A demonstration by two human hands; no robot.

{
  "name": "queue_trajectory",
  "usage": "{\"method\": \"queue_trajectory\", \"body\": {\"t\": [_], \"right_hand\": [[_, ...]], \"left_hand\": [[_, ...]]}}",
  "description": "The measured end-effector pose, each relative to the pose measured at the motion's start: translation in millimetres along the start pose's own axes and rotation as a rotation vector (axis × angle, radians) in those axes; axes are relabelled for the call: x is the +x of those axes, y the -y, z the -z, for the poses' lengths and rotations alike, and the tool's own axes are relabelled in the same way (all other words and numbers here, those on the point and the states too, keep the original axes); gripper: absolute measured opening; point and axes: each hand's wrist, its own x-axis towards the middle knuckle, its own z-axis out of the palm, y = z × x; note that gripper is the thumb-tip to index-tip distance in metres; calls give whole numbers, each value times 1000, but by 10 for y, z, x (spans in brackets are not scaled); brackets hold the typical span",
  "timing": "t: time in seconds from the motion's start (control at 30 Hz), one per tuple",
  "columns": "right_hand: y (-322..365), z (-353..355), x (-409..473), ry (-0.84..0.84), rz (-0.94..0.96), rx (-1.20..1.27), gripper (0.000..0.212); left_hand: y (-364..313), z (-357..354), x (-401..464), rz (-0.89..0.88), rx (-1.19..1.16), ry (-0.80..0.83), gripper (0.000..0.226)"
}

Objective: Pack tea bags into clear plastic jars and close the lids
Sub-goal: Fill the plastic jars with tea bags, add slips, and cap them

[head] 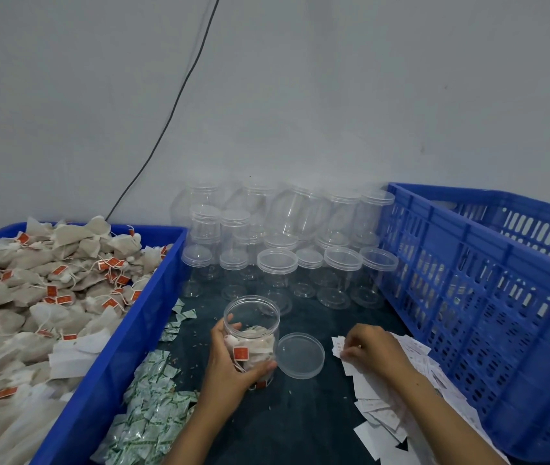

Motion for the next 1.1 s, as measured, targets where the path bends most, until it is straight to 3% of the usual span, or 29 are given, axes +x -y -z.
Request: {"method": "queue_trajectory", "body": {"t": [0.13,0.33,0.5,0.7,0.9,1.1], "right_hand": [[-33,15,11,23,10,42,27],[-14,17,55,50,20,7,24],[-3,14,113,110,26,45,37],[-27,23,190,165,-35,106,52],[-31,48,223,247,-179,273,48],[-17,41,183,136,-82,136,47]], "left_hand": [[-5,-4,-7,-2,-2,0,100],[-17,-1,-19,-9,10,0,99],[-32,-2,-27,-9,2,-3,98],[-33,-2,-32,-12,-2,-4,99],[-33,-3,-29,-10,0,-5,98],[-52,-4,-37,-7,-6,1,98]]}}
